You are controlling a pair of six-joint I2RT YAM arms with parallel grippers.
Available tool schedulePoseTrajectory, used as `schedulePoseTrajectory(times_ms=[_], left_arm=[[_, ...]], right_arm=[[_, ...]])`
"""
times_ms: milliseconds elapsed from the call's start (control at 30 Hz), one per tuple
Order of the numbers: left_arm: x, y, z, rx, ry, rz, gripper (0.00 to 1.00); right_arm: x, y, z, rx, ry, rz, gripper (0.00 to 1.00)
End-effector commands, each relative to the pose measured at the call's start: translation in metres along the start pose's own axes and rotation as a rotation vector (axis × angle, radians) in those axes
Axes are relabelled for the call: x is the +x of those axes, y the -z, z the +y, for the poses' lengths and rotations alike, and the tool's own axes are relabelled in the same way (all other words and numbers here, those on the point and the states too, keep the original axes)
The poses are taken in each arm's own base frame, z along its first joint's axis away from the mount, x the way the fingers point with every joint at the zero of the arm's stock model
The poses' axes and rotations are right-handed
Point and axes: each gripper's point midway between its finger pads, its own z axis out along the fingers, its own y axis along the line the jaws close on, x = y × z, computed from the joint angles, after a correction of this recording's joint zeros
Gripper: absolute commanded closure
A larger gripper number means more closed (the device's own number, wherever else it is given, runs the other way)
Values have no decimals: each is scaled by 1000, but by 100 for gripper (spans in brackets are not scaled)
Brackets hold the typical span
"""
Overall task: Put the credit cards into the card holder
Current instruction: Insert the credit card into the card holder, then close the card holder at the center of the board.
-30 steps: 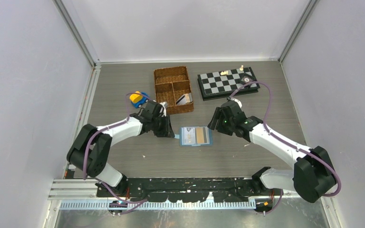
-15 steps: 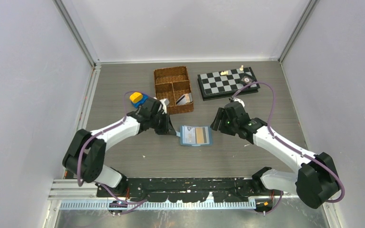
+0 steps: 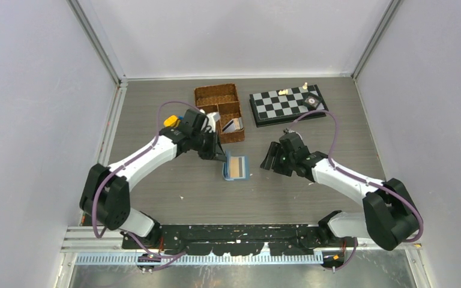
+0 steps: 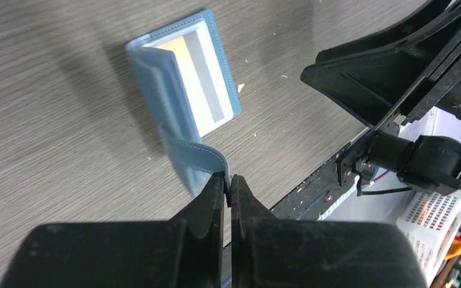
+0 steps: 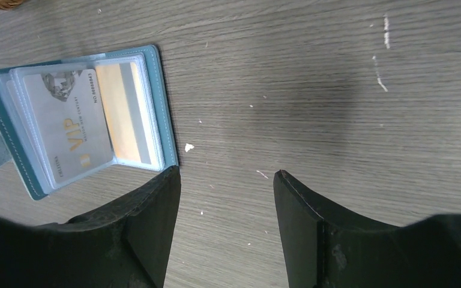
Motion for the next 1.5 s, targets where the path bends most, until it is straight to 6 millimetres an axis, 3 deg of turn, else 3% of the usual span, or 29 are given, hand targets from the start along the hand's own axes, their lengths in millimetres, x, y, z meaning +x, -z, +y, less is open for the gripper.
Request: schedulePoseTrajectory(times_ms=[0,367,500,700,867,967,1067,1167,1367,1467], left_arm=[[8,-27,-24,67,-31,70,98],[33,-96,-58,160,-28,102,95],[33,-107,-62,183,-32,102,78],[22,-78,-75,209,-153,36,40],[21,-30,-84,221,-251,-33,25],[21,-14,-66,148,-277,-75,17],[18,-14,-26,19,-221,-82,18],[22,-24,2,-26,-133,-47,30],[32,-50,26,-64,-97,-11,50],[37,-60,36,-85,-90,8,53]], right_arm=[[-5,-10,18,-93,-56,-23,37],[0,-18,8,-77,-99,-37,37],[-1,-17,5,-65,-109,-55,37],[-4,-13,13,-94,-116,-56,36],[-6,-7,34,-183,-105,-37,36],[-7,-6,46,-222,-97,-17,29],[-5,-9,59,-248,-80,3,27],[-3,-14,66,-260,-78,29,26],[-14,-21,87,-320,-90,16,22],[-18,-25,93,-332,-86,23,21]])
